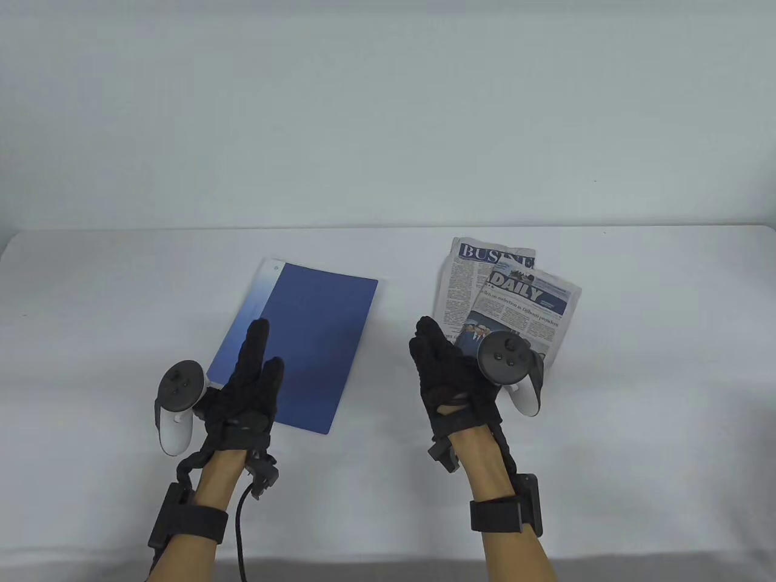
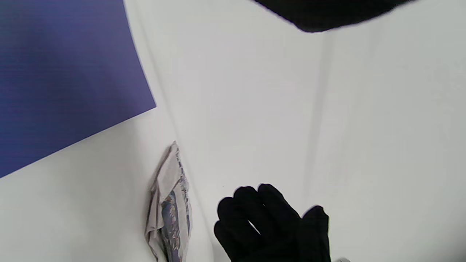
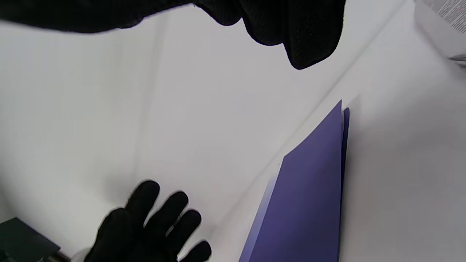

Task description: Insert newspapers into folder

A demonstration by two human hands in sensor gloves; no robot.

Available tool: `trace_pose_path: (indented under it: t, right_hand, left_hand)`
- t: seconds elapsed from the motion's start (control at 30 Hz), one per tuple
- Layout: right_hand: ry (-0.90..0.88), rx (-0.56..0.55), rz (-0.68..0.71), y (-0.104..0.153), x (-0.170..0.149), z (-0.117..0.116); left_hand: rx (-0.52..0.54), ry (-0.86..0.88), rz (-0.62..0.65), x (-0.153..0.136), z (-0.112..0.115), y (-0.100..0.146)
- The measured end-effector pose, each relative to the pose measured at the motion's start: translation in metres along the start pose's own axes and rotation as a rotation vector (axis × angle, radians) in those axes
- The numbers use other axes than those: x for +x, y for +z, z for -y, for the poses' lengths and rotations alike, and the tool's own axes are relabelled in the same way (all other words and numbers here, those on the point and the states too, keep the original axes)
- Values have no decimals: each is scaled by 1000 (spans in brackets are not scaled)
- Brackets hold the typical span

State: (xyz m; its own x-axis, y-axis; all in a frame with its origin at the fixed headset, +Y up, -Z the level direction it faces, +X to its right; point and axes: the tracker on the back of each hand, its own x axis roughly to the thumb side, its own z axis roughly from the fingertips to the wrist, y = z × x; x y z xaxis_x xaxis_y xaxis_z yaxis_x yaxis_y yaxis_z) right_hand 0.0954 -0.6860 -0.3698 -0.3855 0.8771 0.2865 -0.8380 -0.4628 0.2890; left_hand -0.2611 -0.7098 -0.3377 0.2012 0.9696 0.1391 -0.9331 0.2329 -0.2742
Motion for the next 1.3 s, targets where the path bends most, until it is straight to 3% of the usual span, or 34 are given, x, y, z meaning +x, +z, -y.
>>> trace_pose_path:
  t: [0.17,0.4,0.57,0.73,0.87,0.93,1.07,1.2,1.3]
  right_hand:
    - [26,25,53,-3,9,-11]
    - [-35,154,44,-10,-1,-40]
    - [-28,165,41,-11,1,-45]
    - [-12,241,90,-14,2,-49]
    - [42,293,64,-15,2,-51]
    - [-1,307,58,-16,2,-51]
    - [-81,326,58,-20,1,-54]
    - [-39,330,49,-20,0,-54]
    - [-2,355,34,-20,-2,-55]
  left_hand:
    - [-1,-108,72,14,14,5]
    - [-37,-226,-56,1,20,-2]
    - [-72,-263,-121,-7,23,-5]
    - [-197,-438,-309,-28,43,-11]
    - [-429,-825,-626,-49,75,-21]
    - [-485,-854,-677,-56,83,-20]
    - [-449,-1017,-700,-57,87,-20]
    - [-376,-1108,-641,-45,92,-22]
    - [-382,-1173,-619,-41,96,-22]
